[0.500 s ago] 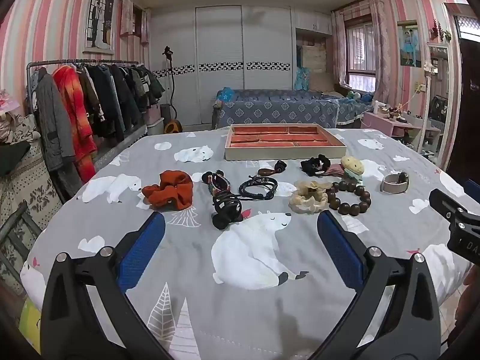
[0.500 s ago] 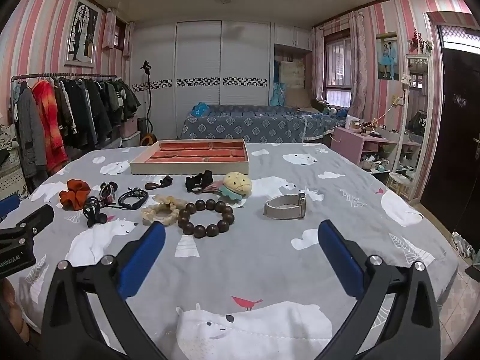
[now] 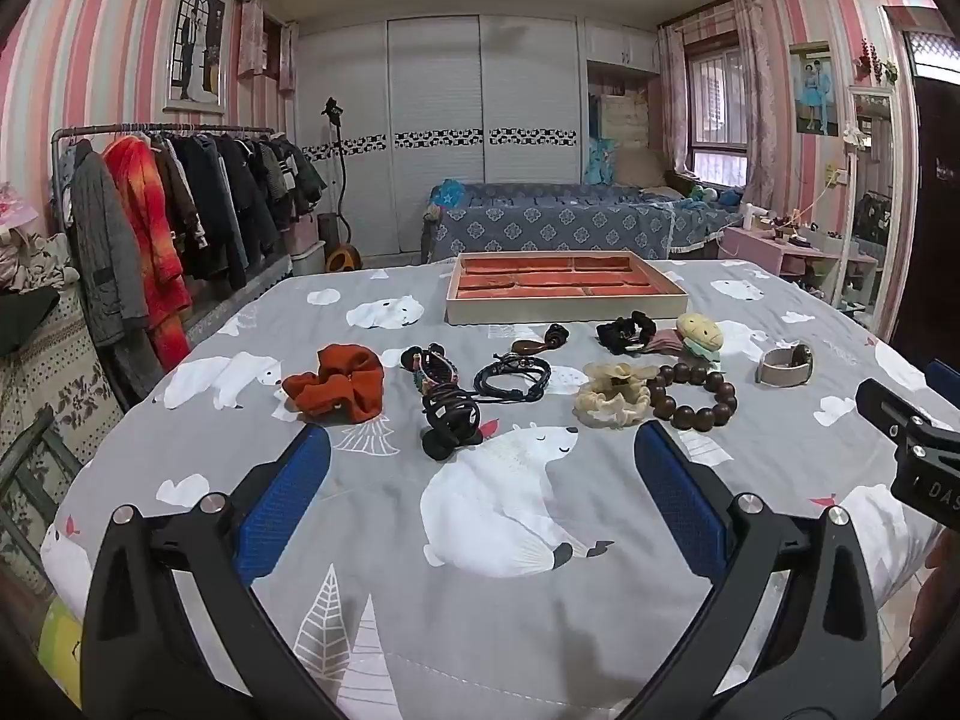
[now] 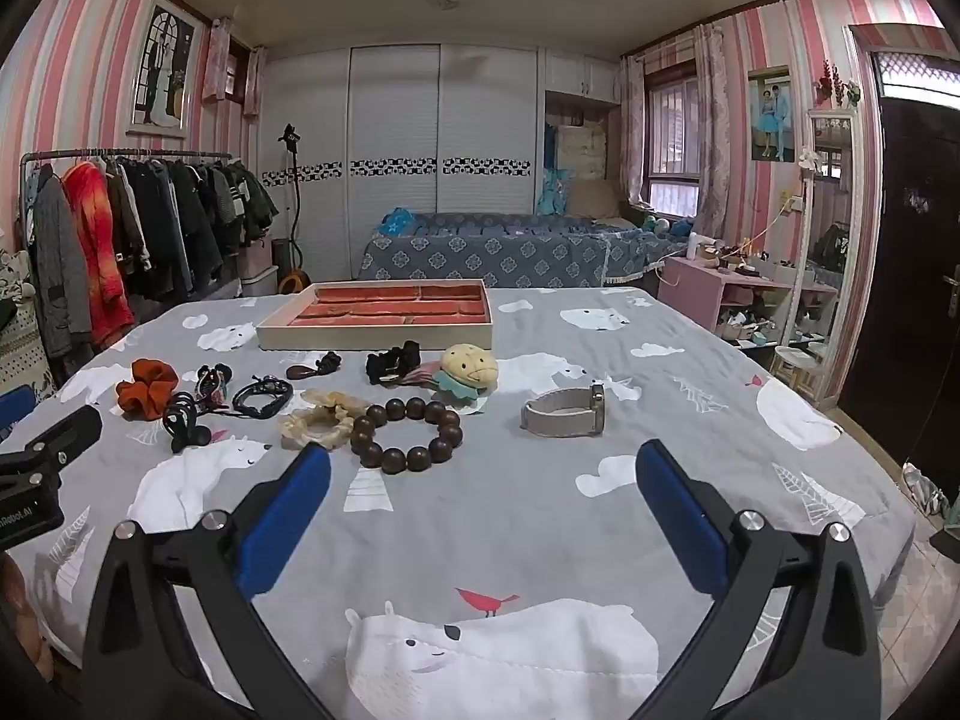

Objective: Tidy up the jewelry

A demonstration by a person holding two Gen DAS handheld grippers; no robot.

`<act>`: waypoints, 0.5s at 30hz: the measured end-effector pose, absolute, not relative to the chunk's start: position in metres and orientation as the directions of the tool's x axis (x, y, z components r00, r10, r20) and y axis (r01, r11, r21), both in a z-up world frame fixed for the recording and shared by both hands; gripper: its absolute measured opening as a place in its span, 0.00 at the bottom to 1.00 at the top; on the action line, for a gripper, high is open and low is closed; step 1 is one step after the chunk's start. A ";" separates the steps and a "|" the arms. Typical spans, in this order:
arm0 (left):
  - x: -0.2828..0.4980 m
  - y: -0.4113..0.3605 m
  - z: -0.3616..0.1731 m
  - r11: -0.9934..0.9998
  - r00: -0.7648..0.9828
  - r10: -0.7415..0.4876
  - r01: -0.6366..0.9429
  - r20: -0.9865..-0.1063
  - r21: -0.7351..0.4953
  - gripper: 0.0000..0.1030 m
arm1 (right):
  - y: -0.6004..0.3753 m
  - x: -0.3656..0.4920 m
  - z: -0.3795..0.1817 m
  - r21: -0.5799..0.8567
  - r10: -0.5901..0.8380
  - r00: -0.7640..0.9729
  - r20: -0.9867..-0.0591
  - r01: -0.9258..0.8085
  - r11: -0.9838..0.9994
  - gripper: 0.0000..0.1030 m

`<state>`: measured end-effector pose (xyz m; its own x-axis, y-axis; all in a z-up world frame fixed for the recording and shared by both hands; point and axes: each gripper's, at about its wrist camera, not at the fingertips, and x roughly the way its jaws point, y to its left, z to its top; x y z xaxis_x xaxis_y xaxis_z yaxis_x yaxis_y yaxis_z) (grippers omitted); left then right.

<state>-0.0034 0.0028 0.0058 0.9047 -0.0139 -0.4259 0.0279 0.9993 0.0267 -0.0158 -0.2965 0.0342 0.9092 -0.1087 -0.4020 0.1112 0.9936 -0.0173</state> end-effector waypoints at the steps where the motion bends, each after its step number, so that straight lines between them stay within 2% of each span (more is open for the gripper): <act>1: -0.003 0.001 0.005 0.999 0.906 -0.013 0.029 -0.424 0.031 0.95 | -0.296 -0.016 0.034 -0.017 -0.109 0.909 -0.402 0.111 0.994 0.96; 15: -0.006 0.002 0.001 0.999 0.906 -0.008 0.025 -0.423 0.034 0.95 | -0.301 -0.018 0.036 -0.020 -0.118 0.913 -0.390 0.120 0.993 0.96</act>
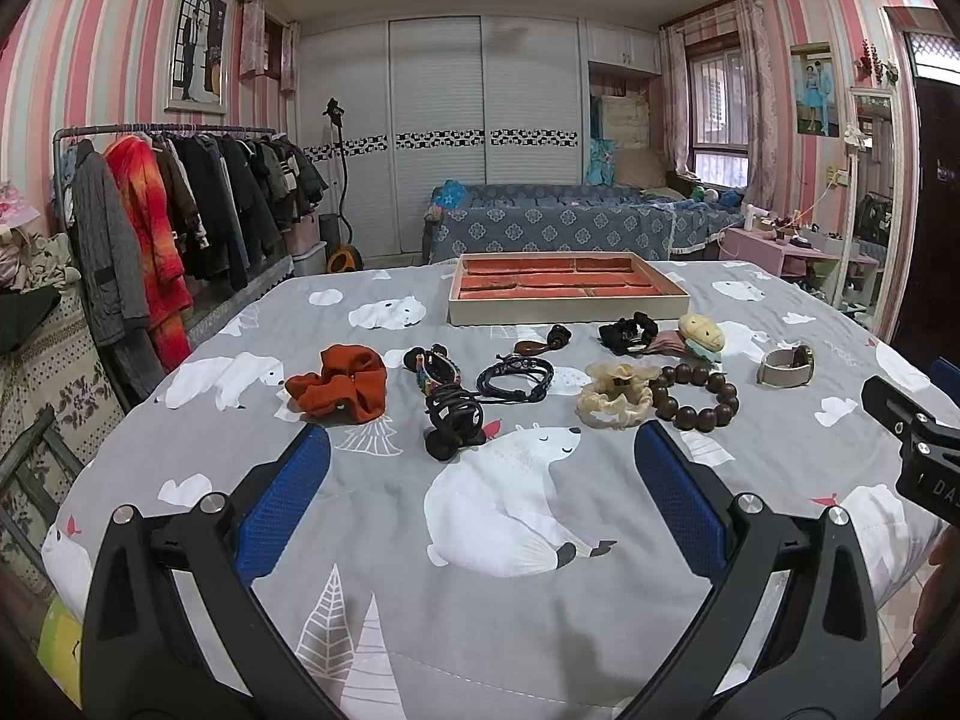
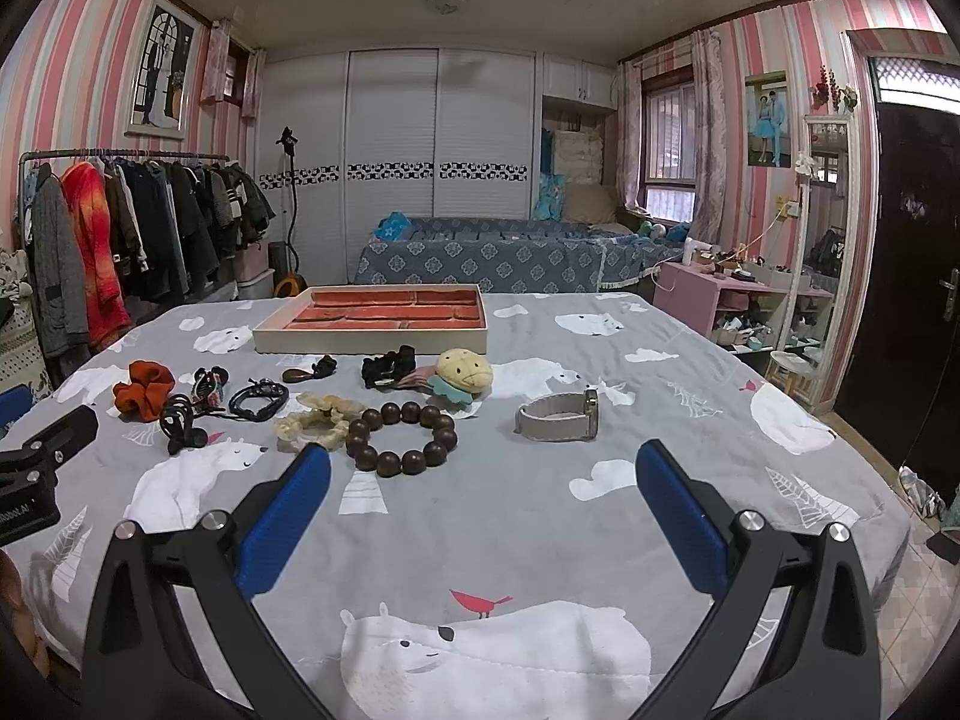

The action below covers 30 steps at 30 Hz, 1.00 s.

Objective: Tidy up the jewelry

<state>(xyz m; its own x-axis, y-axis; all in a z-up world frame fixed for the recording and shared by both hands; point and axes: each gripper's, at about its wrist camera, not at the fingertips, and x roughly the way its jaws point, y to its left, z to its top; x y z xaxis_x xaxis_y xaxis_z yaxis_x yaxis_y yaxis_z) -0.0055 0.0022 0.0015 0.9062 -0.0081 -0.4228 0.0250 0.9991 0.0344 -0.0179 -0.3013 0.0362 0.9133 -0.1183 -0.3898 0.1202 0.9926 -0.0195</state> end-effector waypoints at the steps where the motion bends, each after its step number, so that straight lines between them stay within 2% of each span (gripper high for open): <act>1: -0.005 0.002 0.002 0.999 0.906 -0.006 0.023 -0.423 0.036 0.95 | -0.301 -0.018 0.036 -0.020 -0.119 0.914 -0.388 0.121 0.992 0.96; 30: -0.004 0.004 0.003 0.999 0.909 0.001 0.019 -0.417 0.043 0.95 | -0.302 -0.018 0.034 -0.018 -0.138 0.910 -0.390 0.143 0.990 0.96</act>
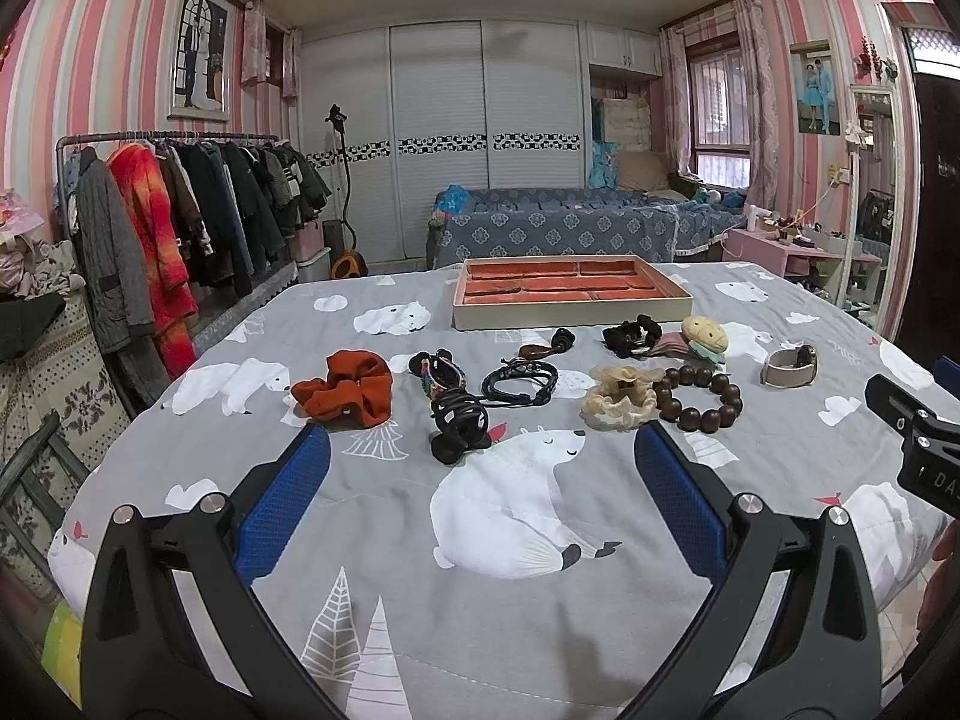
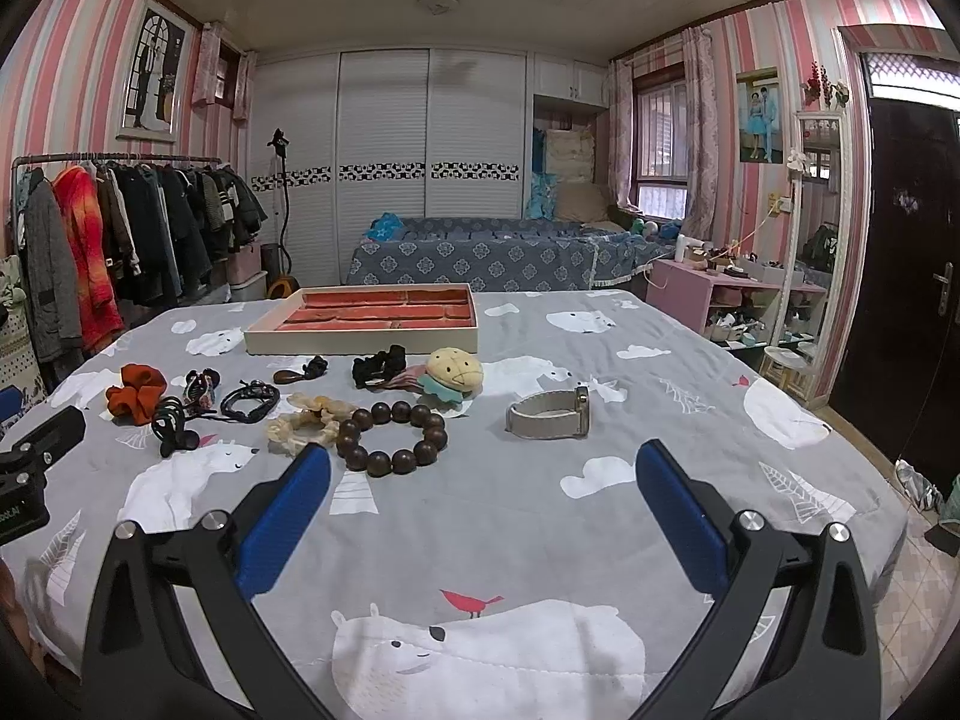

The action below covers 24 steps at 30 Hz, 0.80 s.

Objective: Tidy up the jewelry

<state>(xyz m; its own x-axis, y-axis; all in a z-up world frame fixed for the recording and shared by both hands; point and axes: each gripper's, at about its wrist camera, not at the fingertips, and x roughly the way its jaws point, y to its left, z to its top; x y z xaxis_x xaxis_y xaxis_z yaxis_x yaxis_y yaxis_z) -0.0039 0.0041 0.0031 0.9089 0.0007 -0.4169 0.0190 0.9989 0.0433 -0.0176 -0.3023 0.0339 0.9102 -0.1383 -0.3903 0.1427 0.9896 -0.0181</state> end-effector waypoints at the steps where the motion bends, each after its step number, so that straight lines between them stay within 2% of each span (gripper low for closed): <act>1: -0.004 0.005 0.003 0.999 0.909 0.002 0.018 -0.417 0.043 0.95 | -0.302 -0.018 0.034 -0.018 -0.138 0.910 -0.390 0.142 0.990 0.96; 24: -0.004 0.007 0.004 0.999 0.910 0.007 0.013 -0.414 0.045 0.95 | -0.301 -0.018 0.032 -0.021 -0.137 0.912 -0.387 0.139 0.990 0.96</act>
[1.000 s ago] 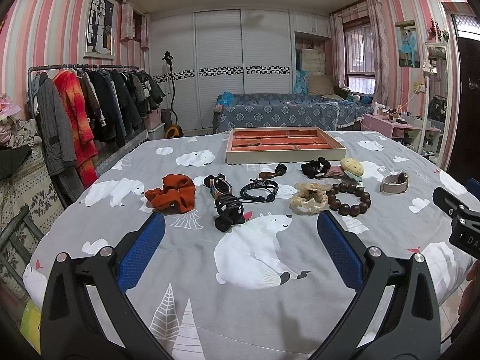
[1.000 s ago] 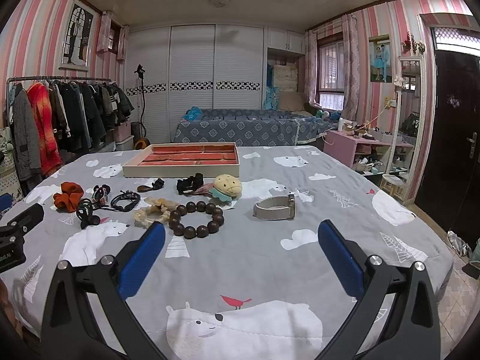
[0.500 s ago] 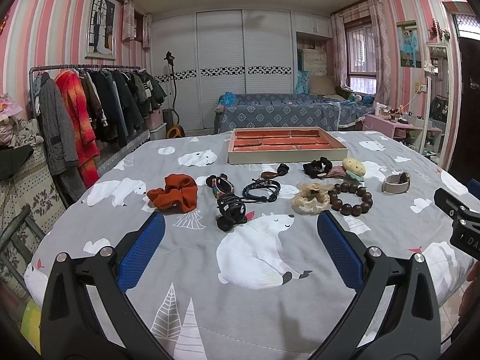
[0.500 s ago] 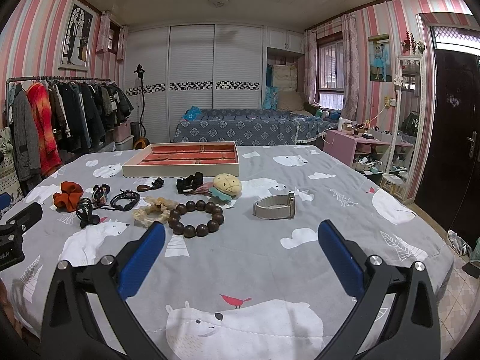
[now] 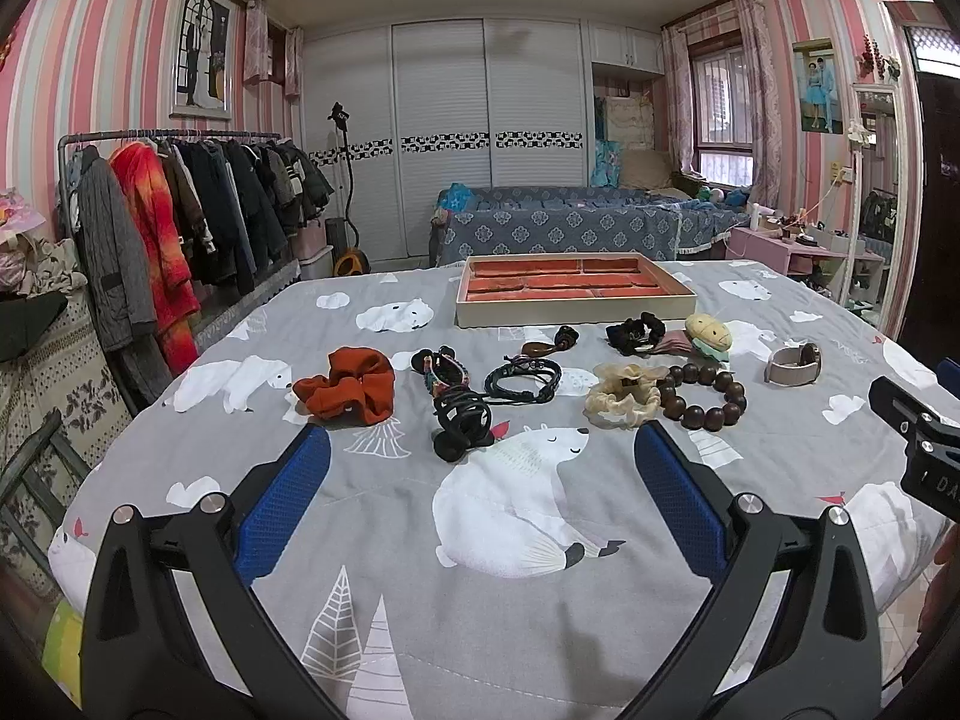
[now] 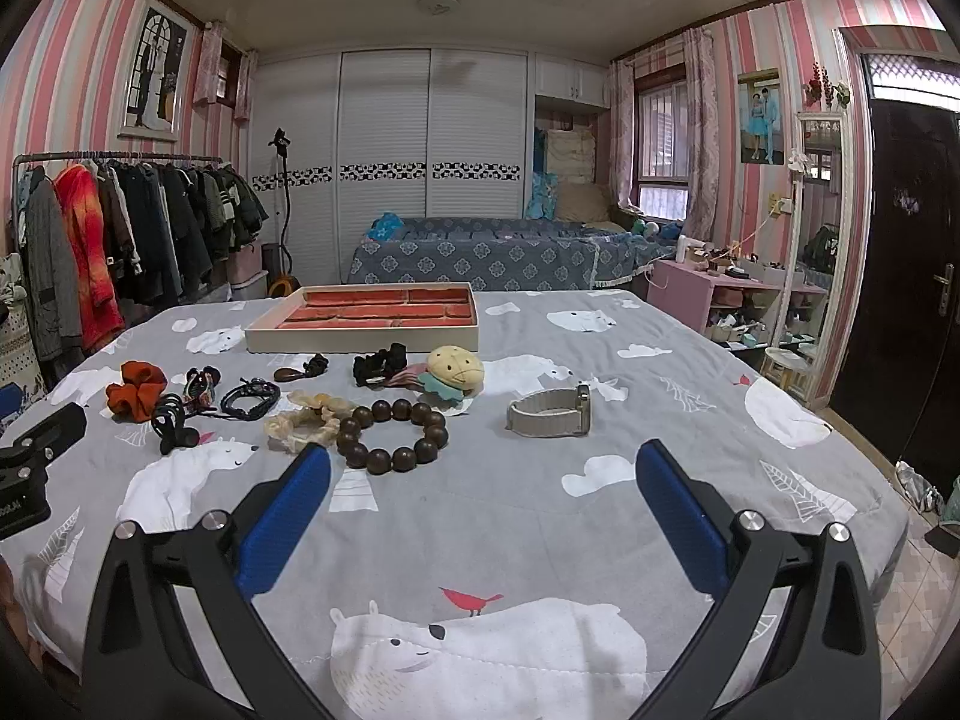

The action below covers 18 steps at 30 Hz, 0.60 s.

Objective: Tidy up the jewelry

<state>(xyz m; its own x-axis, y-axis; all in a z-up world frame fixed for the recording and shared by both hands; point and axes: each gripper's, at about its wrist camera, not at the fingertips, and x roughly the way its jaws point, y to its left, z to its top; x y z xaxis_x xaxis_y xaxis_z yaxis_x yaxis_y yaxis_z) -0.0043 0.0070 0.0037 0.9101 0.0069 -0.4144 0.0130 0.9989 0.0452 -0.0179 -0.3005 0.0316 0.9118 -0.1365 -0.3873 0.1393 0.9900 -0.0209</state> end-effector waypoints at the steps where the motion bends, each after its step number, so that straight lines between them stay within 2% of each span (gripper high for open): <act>1: -0.005 0.007 0.004 0.999 0.910 0.007 0.013 -0.414 0.046 0.95 | -0.300 -0.018 0.031 -0.021 -0.137 0.912 -0.388 0.139 0.990 0.96; 18: -0.001 0.011 -0.002 0.999 0.903 0.002 0.018 -0.430 0.042 0.95 | -0.299 -0.016 0.030 -0.032 -0.142 0.910 -0.390 0.141 0.989 0.96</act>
